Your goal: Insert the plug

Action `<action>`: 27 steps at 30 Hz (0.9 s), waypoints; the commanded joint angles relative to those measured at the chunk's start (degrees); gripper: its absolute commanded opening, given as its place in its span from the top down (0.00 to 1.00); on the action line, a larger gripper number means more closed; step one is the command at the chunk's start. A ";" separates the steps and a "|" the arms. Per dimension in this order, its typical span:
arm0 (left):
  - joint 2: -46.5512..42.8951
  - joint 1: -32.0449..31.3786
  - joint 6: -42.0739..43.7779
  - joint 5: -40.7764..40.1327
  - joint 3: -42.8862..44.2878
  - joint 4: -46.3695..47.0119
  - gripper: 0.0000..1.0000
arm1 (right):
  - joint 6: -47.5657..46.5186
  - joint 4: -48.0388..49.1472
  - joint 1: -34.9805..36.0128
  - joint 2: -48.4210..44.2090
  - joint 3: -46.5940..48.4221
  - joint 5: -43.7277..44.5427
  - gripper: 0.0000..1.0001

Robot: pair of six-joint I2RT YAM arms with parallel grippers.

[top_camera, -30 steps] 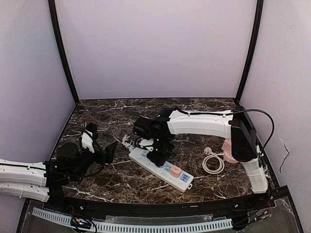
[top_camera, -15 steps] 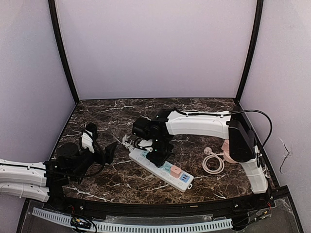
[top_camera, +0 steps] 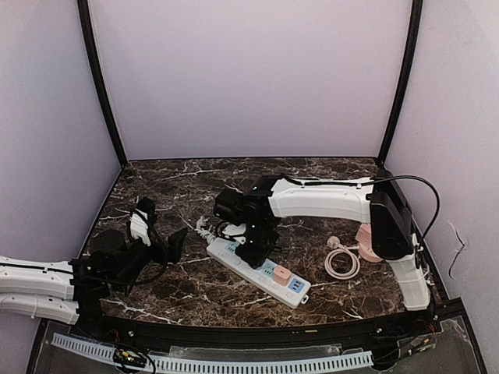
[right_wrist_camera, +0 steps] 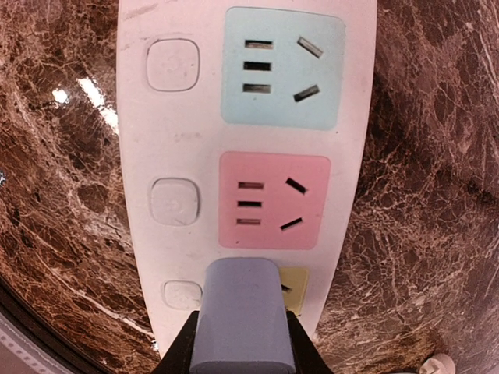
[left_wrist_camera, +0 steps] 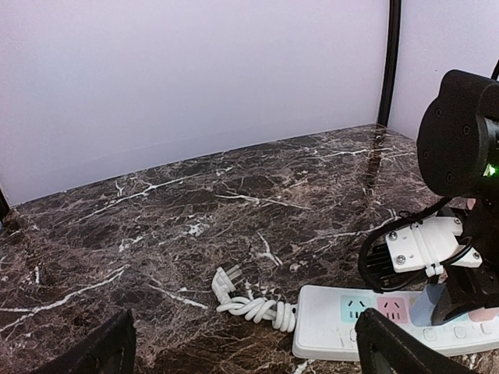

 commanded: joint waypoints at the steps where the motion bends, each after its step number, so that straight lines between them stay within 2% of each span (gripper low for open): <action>1: -0.94 0.34 -0.27 -0.38 -1.15 -0.51 0.01 | 0.77 4.68 0.28 4.52 -4.43 1.88 0.85; 10: -0.90 0.31 -0.34 -0.31 -1.24 -0.37 0.01 | 2.56 5.81 0.31 -0.85 -3.69 6.25 0.54; 16: -0.88 0.35 -0.36 -0.26 -1.25 -0.34 0.01 | 3.40 6.83 0.35 -4.74 -1.85 7.67 0.38; 21: -0.93 0.30 -0.35 -0.34 -1.32 -0.35 0.01 | 4.13 8.22 0.33 -8.59 -1.95 8.49 0.30; 27: -0.97 0.33 -0.31 -0.54 -1.33 -0.42 0.01 | 4.85 15.84 0.35 -16.34 -7.00 12.78 0.28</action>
